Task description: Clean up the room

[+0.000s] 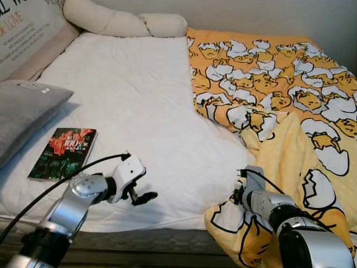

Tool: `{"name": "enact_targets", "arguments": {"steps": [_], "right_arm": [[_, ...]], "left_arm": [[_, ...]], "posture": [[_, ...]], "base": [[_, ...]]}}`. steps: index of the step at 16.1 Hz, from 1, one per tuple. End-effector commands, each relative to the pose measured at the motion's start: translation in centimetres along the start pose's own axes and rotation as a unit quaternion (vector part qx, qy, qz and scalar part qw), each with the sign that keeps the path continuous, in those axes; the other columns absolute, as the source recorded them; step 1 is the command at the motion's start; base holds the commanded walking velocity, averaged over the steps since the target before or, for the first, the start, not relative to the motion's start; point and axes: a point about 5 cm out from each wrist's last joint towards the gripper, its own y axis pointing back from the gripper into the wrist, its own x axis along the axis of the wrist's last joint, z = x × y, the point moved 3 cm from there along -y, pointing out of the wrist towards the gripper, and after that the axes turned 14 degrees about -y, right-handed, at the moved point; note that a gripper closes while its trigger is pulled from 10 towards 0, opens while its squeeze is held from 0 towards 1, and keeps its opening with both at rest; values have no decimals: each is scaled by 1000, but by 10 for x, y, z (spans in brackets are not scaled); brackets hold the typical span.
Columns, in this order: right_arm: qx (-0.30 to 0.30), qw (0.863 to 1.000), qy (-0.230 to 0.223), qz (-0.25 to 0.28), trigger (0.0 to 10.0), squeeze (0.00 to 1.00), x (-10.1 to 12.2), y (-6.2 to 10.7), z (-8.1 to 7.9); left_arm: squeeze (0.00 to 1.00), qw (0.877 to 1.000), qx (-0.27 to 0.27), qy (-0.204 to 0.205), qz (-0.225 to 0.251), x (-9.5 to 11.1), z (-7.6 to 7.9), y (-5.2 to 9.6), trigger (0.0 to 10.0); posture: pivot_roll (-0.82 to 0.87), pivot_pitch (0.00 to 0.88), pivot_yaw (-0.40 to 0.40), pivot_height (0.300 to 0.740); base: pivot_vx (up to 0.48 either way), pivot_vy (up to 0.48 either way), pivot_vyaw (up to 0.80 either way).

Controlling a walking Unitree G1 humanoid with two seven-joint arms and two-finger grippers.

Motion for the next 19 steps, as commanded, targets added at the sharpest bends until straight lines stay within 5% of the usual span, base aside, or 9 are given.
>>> {"name": "enact_targets", "arguments": {"steps": [1,6,9,11,12,13,16,17,19], "right_arm": [[6,1000,9,10,0,0,9,2,1],[75,997,5,30,0,0,23,6,-7],[167,983,68,45,0,0,33,17,-22],[331,923,193,43,0,0,24,48,-51],[431,861,270,33,0,0,11,78,-64],[488,813,318,7,0,0,-3,99,-66],[522,723,441,-103,0,0,-40,130,-28],[503,712,471,-136,0,0,-49,131,-13],[440,737,500,-119,784,0,-51,112,-1]], "left_arm": [[0,1000,6,-10,-3,2,-4,0,10000],[0,1000,-8,-5,22,7,2,0,10000],[0,999,18,-7,36,13,-4,0,10000],[0,997,57,13,48,19,-15,2,10000],[0,996,63,15,54,22,-18,4,10000],[0,996,66,16,57,22,-19,5,10000],[0,996,67,16,51,19,-14,10,10000],[0,996,70,19,54,21,-13,12,10000],[0,997,63,23,46,13,-7,15,10000]], "posture": [[17,0,-60,740],[-23,0,-29,740],[-18,0,-37,740],[-10,0,-41,740],[1,0,-46,740],[1,0,-44,740],[35,0,-58,740],[30,0,-53,740],[18,0,-41,740]], "base": [[0,0,0],[0,0,0],[0,0,0],[0,0,0],[0,0,0],[0,0,0],[0,0,0],[0,0,0],[0,0,0]]}}
